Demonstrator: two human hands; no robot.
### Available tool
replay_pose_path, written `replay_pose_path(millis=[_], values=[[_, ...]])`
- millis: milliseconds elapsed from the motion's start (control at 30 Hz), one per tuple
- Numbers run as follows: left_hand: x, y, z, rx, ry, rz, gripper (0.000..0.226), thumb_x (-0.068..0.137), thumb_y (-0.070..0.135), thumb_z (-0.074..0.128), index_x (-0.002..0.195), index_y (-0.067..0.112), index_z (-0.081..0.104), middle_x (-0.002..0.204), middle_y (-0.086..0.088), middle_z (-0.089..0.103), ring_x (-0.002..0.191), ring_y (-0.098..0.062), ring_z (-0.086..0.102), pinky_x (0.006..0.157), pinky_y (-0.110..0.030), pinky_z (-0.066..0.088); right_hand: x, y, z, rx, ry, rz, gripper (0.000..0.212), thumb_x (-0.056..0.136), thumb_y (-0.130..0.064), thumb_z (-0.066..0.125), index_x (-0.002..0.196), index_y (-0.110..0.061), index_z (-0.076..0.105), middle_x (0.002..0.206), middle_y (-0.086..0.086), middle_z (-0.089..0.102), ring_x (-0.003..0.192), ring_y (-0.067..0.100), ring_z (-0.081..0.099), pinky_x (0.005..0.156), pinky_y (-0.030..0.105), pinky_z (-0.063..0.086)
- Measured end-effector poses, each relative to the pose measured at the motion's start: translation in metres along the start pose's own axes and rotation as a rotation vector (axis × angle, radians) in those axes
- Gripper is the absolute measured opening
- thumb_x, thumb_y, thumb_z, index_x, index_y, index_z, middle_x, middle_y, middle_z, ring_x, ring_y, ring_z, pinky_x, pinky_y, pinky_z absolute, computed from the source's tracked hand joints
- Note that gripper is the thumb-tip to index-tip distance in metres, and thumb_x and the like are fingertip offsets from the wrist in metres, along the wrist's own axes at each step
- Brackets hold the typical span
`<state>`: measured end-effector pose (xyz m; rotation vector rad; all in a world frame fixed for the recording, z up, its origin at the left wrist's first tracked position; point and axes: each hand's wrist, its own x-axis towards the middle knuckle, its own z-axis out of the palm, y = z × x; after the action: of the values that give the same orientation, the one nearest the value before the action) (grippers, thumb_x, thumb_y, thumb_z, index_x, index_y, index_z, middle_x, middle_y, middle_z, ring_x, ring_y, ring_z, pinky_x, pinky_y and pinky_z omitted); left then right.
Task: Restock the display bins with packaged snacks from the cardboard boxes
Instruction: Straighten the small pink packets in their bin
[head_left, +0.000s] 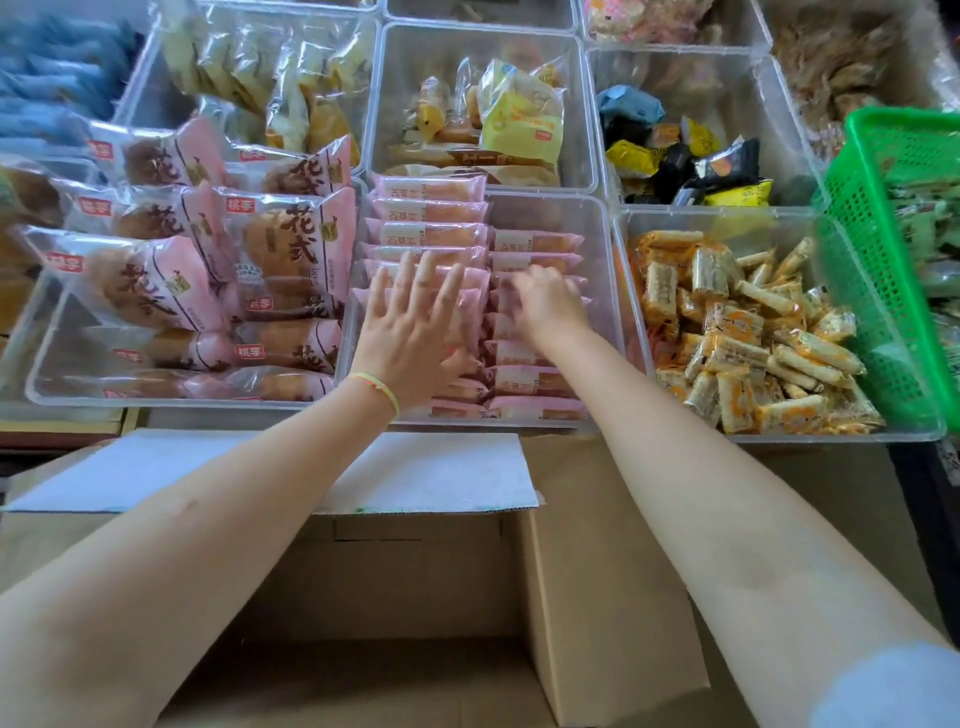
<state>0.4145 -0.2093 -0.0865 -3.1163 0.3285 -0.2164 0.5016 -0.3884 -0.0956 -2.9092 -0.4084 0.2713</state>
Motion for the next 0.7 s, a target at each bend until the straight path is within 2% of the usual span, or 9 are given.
replay_pose_path(millis=[67, 167, 300, 367, 433, 533, 633, 700], values=[[-0.005, -0.005, 0.009, 0.006, -0.034, 0.016, 0.085, 0.085, 0.06, 0.029, 0.156, 0.015, 0.014, 0.16, -0.021, 0.019, 0.149, -0.041, 0.014, 0.119, -0.061, 0.01, 0.011, -0.007, 0.009, 0.003, -0.008, 0.015, 0.033, 0.096, -0.012, 0.046, 0.125, -0.015, 0.062, 0.125, 0.013, 0.055, 0.119, 0.038, 0.05, 0.097, 0.044, 0.042], [-0.005, -0.007, 0.017, -0.02, 0.006, 0.025, 0.082, 0.087, 0.056, 0.035, 0.157, 0.018, 0.013, 0.161, -0.023, 0.016, 0.149, -0.043, 0.012, 0.118, -0.062, 0.009, 0.022, -0.013, 0.018, 0.036, 0.028, 0.092, 0.032, 0.097, -0.016, 0.042, 0.119, -0.012, 0.065, 0.13, 0.013, 0.056, 0.12, 0.039, 0.051, 0.097, 0.043, 0.041], [-0.005, -0.008, 0.019, -0.055, -0.014, 0.016, 0.084, 0.084, 0.056, 0.03, 0.158, 0.02, 0.014, 0.162, -0.022, 0.012, 0.149, -0.042, 0.008, 0.118, -0.062, 0.008, 0.016, -0.02, 0.02, 0.157, 0.039, 0.111, 0.028, 0.085, -0.002, 0.046, 0.085, -0.014, 0.071, 0.098, 0.01, 0.068, 0.097, 0.036, 0.063, 0.083, 0.039, 0.051], [-0.005, -0.008, 0.02, -0.055, -0.02, 0.014, 0.084, 0.083, 0.055, 0.03, 0.158, 0.02, 0.014, 0.162, -0.022, 0.011, 0.15, -0.042, 0.007, 0.118, -0.062, 0.008, 0.009, -0.018, 0.019, 0.235, 0.044, 0.077, 0.026, 0.082, -0.001, 0.048, 0.078, -0.014, 0.07, 0.089, 0.007, 0.069, 0.087, 0.033, 0.064, 0.076, 0.04, 0.054], [-0.003, -0.008, 0.02, -0.038, -0.02, 0.017, 0.086, 0.083, 0.056, 0.034, 0.158, 0.02, 0.013, 0.162, -0.022, 0.011, 0.15, -0.042, 0.007, 0.118, -0.062, 0.008, 0.009, -0.016, 0.015, 0.276, 0.014, 0.09, 0.029, 0.086, -0.004, 0.048, 0.081, -0.019, 0.072, 0.087, 0.004, 0.07, 0.083, 0.028, 0.064, 0.075, 0.039, 0.054], [-0.002, -0.009, 0.021, -0.031, -0.01, 0.02, 0.088, 0.085, 0.055, 0.047, 0.158, 0.02, 0.012, 0.162, -0.022, 0.011, 0.15, -0.042, 0.007, 0.119, -0.062, 0.008, 0.015, -0.016, 0.01, 0.211, -0.091, 0.12, 0.027, 0.091, -0.008, 0.048, 0.095, -0.02, 0.072, 0.095, 0.001, 0.065, 0.092, 0.025, 0.061, 0.08, 0.036, 0.051], [-0.004, -0.008, 0.021, -0.037, 0.001, 0.018, 0.088, 0.085, 0.052, 0.051, 0.158, 0.02, 0.013, 0.162, -0.022, 0.011, 0.15, -0.041, 0.007, 0.119, -0.061, 0.007, 0.008, -0.011, 0.011, 0.107, 0.04, 0.049, 0.029, 0.091, -0.014, 0.05, 0.111, -0.019, 0.071, 0.118, 0.01, 0.06, 0.114, 0.036, 0.053, 0.095, 0.045, 0.047], [-0.004, -0.009, 0.023, -0.033, 0.001, 0.015, 0.088, 0.085, 0.05, 0.052, 0.158, 0.02, 0.014, 0.162, -0.022, 0.011, 0.15, -0.041, 0.007, 0.119, -0.061, 0.007, -0.004, -0.006, 0.013, 0.12, 0.101, 0.053, 0.039, 0.094, -0.014, 0.05, 0.132, -0.011, 0.06, 0.14, 0.012, 0.051, 0.133, 0.033, 0.041, 0.11, 0.044, 0.031]])
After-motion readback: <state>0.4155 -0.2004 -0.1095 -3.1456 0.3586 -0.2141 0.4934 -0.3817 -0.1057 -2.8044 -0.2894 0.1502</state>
